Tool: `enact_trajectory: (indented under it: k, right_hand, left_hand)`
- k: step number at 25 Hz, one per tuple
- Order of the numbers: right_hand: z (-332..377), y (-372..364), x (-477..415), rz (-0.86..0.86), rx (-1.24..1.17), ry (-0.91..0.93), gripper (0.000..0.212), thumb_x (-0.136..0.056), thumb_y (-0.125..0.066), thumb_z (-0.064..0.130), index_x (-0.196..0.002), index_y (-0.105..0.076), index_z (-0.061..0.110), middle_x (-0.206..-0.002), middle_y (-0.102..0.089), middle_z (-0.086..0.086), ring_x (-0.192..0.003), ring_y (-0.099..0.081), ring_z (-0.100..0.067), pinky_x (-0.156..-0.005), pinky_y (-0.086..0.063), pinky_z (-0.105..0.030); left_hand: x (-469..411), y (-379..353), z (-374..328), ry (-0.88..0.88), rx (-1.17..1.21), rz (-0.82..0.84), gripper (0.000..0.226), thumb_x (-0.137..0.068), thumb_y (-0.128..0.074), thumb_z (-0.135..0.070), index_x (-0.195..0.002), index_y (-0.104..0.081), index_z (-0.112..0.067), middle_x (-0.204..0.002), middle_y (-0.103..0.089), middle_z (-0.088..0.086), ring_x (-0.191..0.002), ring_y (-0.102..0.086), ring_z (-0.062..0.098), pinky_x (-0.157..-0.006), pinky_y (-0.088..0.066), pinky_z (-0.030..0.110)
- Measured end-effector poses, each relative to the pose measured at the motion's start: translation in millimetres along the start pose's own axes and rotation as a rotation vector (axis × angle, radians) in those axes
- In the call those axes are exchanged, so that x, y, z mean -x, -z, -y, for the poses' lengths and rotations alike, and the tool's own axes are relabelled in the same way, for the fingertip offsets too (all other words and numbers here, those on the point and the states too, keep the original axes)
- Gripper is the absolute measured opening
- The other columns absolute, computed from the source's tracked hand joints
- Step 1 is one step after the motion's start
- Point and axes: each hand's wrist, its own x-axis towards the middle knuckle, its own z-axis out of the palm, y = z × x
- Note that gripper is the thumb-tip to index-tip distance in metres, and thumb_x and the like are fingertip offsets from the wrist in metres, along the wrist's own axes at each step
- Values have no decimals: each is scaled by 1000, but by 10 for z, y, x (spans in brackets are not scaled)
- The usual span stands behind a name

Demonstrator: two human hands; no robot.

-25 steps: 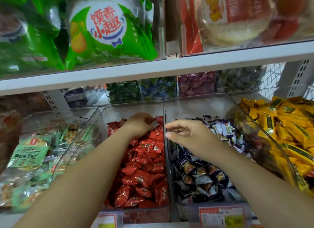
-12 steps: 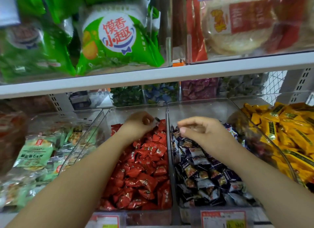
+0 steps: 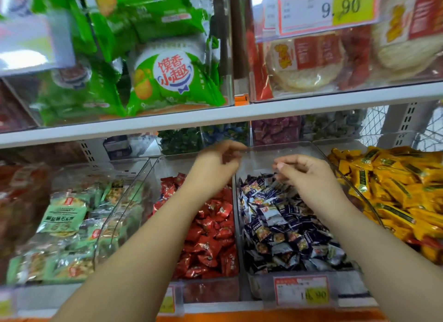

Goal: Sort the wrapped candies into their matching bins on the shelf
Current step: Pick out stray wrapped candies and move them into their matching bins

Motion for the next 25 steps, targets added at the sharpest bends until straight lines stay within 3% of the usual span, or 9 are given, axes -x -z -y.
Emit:
enact_trajectory:
  k: [2, 4, 6, 8, 10, 13, 18, 25]
  right_hand:
    - [72, -87, 44, 26, 5, 29, 18, -90, -59, 13, -83, -65, 28, -89, -70, -2, -86, -67, -17, -80, -52, -26]
    - [159, -221, 100, 73, 10, 75, 20, -89, -59, 13, -82, -66, 31, -90, -70, 1, -87, -66, -14, -84, -52, -28]
    - [272, -430, 171, 130, 34, 140, 22, -89, -59, 13, -81, -66, 32, -90, -70, 6, -89, -65, -12, -87, -52, -28]
    - [356, -671, 223, 201, 114, 220, 22, -89, -60, 14, -81, -65, 34, -90, -69, 10, -87, -65, -10, -85, -51, -25]
    - [422, -942, 219, 281, 205, 273, 19, -88, -61, 17, -83, -65, 35, -88, -68, 14, -85, -64, -7, -80, -50, -18]
    - [430, -1296, 21, 418, 346, 291, 13, -89, -61, 19, -95, -68, 28, -92, -65, 18, -88, -59, 0, -73, -40, -3]
    - [198, -1725, -690, 744, 836, 244, 22, -92, -56, 24, -113, -61, 25, -113, -63, 5, -102, -58, -10, -86, -41, -20]
    - [-6, -2068, -1075, 910, 1022, 289, 48, -84, -65, 24, -130, -51, 25, -126, -52, 8, -116, -48, -10, -91, -31, -20]
  left_hand:
    - [191, 179, 75, 21, 16, -102, 25, -89, -55, -8, -107, -64, -24, -95, -64, -12, -82, -58, -1, -70, -42, 2]
    - [456, 372, 175, 61, -9, -206, 20, -91, -55, -15, -103, -63, -30, -89, -64, -15, -72, -55, -7, -62, -41, 2]
    - [727, 612, 335, 119, -7, -329, 16, -92, -56, -20, -99, -63, -32, -84, -64, -17, -67, -55, -3, -58, -41, 6]
    - [882, 829, 538, 173, 6, -419, 15, -91, -57, -19, -98, -64, -30, -83, -66, -12, -72, -60, 6, -64, -45, 15]
    - [960, 999, 742, 191, 4, -478, 15, -90, -58, -16, -97, -65, -28, -83, -66, -12, -73, -59, 0, -67, -43, 15]
    - [1010, 1087, 980, 258, -10, -458, 19, -88, -60, -11, -101, -67, -22, -87, -65, -10, -77, -57, 1, -73, -39, 16]
    - [1002, 1083, 1240, 297, -64, -305, 26, -87, -61, -10, -111, -65, -20, -101, -60, -9, -95, -53, 5, -75, -32, 10]
    - [915, 1060, 1266, 334, 2, -282, 29, -87, -59, -12, -108, -64, -31, -104, -60, -15, -94, -54, 1, -76, -37, 17]
